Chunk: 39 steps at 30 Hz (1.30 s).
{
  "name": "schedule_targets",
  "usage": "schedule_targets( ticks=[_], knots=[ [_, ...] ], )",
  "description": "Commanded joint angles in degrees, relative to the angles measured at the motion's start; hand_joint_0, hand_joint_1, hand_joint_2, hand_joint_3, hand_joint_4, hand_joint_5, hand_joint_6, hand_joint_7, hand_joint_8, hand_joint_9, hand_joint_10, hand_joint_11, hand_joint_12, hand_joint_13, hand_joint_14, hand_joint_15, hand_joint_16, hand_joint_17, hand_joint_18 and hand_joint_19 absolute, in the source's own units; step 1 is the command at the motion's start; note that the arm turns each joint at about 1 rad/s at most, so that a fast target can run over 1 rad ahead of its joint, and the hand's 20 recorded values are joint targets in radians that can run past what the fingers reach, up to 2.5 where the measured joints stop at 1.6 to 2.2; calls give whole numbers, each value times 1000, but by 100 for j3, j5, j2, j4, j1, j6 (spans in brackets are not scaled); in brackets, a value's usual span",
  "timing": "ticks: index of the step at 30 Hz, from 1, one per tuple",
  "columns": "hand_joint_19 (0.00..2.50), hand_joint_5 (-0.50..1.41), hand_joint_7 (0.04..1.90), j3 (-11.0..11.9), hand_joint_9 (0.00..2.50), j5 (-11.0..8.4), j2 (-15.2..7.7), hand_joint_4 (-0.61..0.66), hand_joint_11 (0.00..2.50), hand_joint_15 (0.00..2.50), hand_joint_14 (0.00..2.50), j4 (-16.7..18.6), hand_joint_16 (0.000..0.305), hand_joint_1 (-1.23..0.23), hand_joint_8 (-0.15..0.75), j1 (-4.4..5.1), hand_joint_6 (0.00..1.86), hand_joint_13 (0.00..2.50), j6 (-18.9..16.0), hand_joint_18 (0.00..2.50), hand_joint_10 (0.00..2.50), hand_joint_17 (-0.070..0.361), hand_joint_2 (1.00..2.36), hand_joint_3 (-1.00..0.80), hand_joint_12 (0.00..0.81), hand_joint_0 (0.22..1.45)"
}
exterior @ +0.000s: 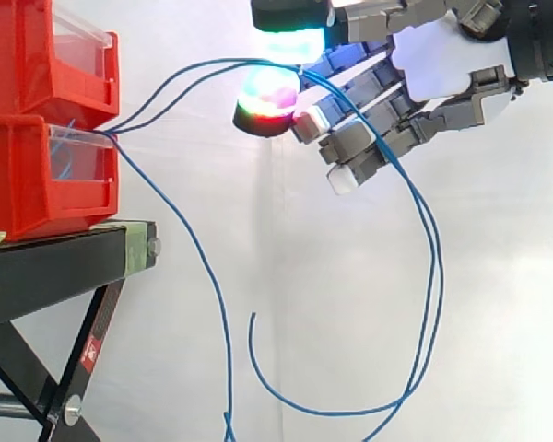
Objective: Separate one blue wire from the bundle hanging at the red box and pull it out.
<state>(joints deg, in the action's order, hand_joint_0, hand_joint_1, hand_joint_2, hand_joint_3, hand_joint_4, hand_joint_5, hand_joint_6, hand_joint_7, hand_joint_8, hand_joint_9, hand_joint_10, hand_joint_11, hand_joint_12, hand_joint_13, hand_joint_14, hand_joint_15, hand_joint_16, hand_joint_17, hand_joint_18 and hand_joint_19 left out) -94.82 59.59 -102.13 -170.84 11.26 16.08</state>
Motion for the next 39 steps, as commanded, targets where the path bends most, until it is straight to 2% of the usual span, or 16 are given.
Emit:
schedule_targets(
  ticks=[1, 16, 26, 35, 39],
  knots=[
    [745, -233, 860, -1, 875, 0, 1, 142, 1456, 1458, 479, -2, 52, -650, 324, 8, 925, 825, 0, 763, 5, 117, 1010, -368, 426, 571],
    [747, -235, 851, 7, 871, 0, 1, 162, 1464, 1435, 511, -2, 54, -658, 332, -1, 925, 821, 0, 769, 4, 121, 1007, -410, 437, 537],
    [745, -233, 862, -1, 864, 0, 1, 148, 1464, 1467, 456, -2, 52, -742, 323, -1, 925, 830, 0, 762, 6, 117, 1009, -386, 427, 576],
    [747, -234, 852, 7, 869, 0, 1, 162, 1451, 1438, 490, 7, 54, -745, 333, -1, 924, 830, 0, 770, 5, 121, 1006, -422, 438, 540],
    [746, -232, 846, 7, 872, 0, 1, 160, 1458, 1436, 498, -2, 54, -686, 334, 8, 924, 832, 0, 774, 3, 121, 1006, -420, 439, 536]
  ],
)
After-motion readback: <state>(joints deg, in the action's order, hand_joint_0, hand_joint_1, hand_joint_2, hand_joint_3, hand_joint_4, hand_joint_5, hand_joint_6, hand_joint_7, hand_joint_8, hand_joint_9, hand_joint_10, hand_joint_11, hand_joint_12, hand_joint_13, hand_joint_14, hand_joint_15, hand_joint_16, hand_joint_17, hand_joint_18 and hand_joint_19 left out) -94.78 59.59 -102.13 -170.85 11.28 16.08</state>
